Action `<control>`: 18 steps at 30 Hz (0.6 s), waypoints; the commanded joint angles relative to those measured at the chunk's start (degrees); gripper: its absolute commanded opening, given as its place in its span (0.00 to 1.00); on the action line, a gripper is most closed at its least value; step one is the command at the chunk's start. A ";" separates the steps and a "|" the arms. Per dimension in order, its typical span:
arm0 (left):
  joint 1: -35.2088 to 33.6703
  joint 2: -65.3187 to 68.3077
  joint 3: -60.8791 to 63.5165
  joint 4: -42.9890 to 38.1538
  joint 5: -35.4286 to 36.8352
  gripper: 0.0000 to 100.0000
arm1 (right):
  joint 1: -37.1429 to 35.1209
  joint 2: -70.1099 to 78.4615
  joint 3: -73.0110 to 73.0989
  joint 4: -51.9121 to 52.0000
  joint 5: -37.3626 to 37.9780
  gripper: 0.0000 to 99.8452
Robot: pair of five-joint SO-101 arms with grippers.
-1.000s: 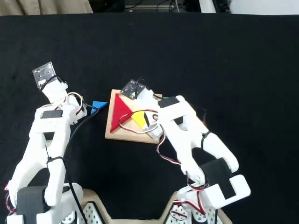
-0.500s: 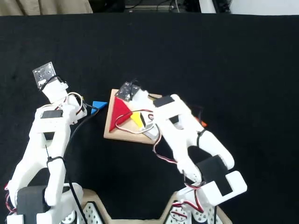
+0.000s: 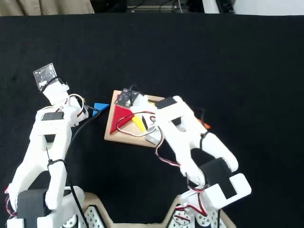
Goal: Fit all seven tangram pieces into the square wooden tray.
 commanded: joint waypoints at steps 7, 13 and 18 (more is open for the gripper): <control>0.48 -0.35 -0.66 -0.88 -0.70 0.13 | -6.86 1.89 1.98 1.67 0.79 0.01; 0.57 -0.35 -0.66 -0.88 -0.70 0.13 | -6.59 1.45 1.71 -3.43 0.35 0.01; 0.57 -0.35 -0.66 -0.88 -0.70 0.13 | -6.59 0.13 0.40 -7.12 -3.60 0.01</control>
